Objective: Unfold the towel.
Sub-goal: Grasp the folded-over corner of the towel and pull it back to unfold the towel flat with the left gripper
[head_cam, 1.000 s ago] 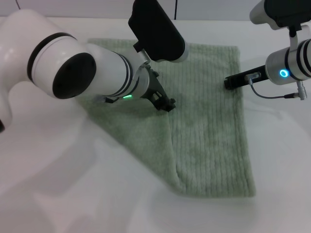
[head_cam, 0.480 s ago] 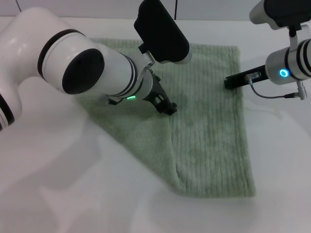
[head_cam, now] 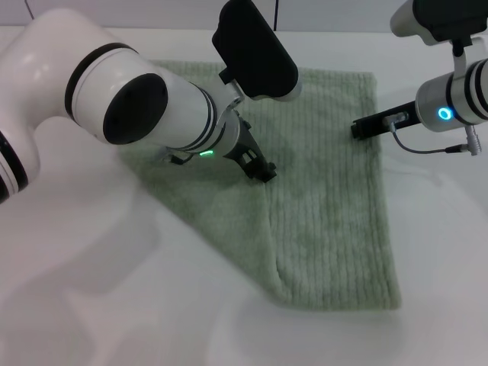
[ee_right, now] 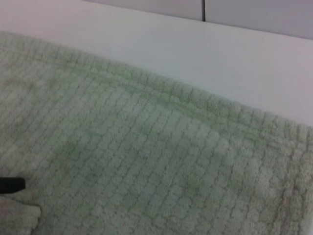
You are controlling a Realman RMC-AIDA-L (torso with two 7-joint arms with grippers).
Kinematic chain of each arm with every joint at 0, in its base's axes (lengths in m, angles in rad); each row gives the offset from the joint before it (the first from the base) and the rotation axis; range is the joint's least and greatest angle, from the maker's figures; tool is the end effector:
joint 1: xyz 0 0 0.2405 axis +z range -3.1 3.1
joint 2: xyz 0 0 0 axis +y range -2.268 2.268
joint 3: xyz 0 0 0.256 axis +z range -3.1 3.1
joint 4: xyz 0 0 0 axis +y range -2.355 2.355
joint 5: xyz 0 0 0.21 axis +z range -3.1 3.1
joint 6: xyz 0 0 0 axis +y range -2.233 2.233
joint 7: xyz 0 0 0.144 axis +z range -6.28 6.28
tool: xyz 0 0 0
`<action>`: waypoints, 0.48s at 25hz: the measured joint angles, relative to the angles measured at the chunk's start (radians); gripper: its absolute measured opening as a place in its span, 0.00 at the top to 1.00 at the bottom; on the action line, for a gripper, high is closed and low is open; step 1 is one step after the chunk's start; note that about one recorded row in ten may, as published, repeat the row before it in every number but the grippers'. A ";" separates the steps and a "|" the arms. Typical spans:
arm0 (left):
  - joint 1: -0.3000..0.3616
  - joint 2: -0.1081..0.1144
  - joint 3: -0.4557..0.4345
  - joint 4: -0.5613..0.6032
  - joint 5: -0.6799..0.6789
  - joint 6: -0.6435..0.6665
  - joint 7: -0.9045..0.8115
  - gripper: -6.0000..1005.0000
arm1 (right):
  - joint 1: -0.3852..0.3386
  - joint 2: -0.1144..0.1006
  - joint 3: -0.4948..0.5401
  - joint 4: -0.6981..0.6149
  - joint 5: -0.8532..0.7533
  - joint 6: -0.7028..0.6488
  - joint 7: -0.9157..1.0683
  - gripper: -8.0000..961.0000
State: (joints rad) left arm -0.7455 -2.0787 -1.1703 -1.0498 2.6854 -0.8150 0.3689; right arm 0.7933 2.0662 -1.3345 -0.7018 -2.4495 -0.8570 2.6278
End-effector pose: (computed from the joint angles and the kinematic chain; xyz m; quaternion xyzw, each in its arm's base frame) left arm -0.1436 0.3850 -0.1109 -0.9381 -0.1251 0.1519 0.2850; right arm 0.2193 0.4295 -0.0495 -0.8508 0.4391 -0.0386 0.2861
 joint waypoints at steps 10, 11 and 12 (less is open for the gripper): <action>-0.017 0.000 0.001 0.036 0.000 0.005 -0.001 0.19 | 0.001 0.000 -0.001 0.003 -0.001 0.000 0.000 0.99; -0.018 0.000 0.002 0.037 0.000 0.005 -0.001 0.19 | 0.001 0.000 -0.002 0.003 -0.001 0.000 0.000 0.99; -0.019 0.000 0.002 0.037 0.000 0.005 -0.001 0.19 | 0.001 0.000 -0.002 0.003 -0.001 0.000 0.000 0.99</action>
State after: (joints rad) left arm -0.7640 -2.0785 -1.1681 -1.0126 2.6858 -0.8100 0.3682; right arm 0.7943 2.0662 -1.3361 -0.6983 -2.4501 -0.8572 2.6277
